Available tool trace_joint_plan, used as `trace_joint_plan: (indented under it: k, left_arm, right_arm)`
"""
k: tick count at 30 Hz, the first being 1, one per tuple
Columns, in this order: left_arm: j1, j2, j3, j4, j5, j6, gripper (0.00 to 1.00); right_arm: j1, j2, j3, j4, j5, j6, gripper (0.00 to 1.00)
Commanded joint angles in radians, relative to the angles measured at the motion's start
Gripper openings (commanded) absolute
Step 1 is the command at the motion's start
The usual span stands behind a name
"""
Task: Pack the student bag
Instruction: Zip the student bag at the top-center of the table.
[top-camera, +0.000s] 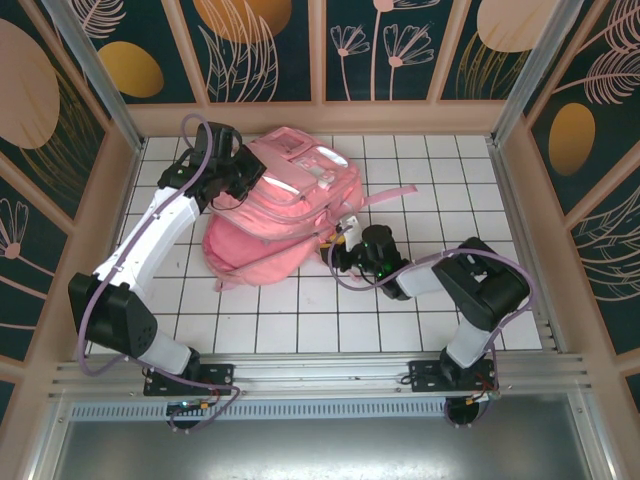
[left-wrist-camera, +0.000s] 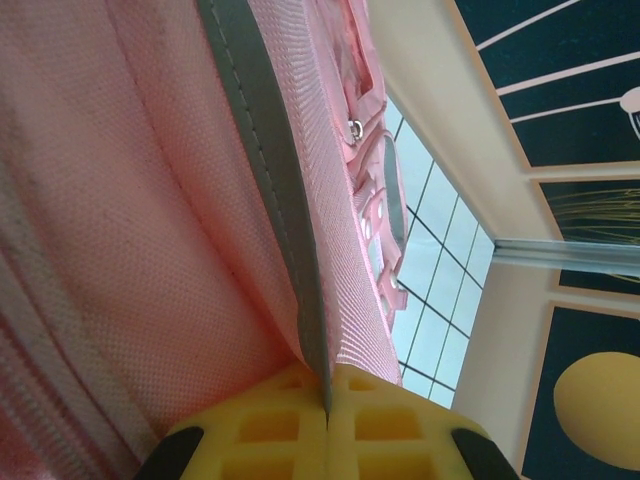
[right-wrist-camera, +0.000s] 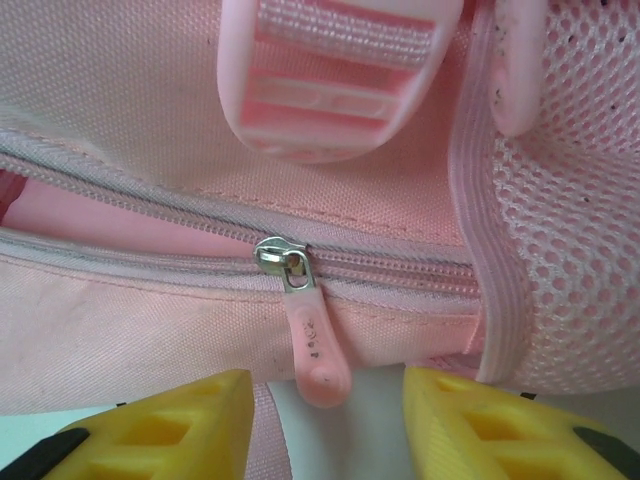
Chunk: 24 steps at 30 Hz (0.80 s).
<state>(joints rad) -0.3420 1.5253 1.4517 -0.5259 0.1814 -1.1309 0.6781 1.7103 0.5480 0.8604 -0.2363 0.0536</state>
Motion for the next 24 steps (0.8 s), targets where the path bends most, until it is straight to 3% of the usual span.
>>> trace_joint_plan:
  k: [1, 8, 17, 24]
  left_arm:
    - [-0.006, -0.045, 0.002, 0.136, 0.088, -0.004, 0.0]
    - [-0.008, -0.048, -0.014, 0.159, 0.105, -0.016, 0.0]
    - [-0.008, -0.048, -0.025, 0.174, 0.102, -0.024, 0.0]
    - [-0.008, -0.033, -0.04, 0.195, 0.103, -0.037, 0.0]
  right_arm:
    - [0.009, 0.034, 0.036, 0.054, -0.014, -0.008, 0.43]
    - [0.018, 0.098, 0.111, 0.037, -0.015, 0.007, 0.4]
    - [0.038, 0.128, 0.133, 0.023, -0.035, 0.01, 0.01]
    - [0.056, 0.038, 0.058, 0.043, -0.038, -0.004, 0.0]
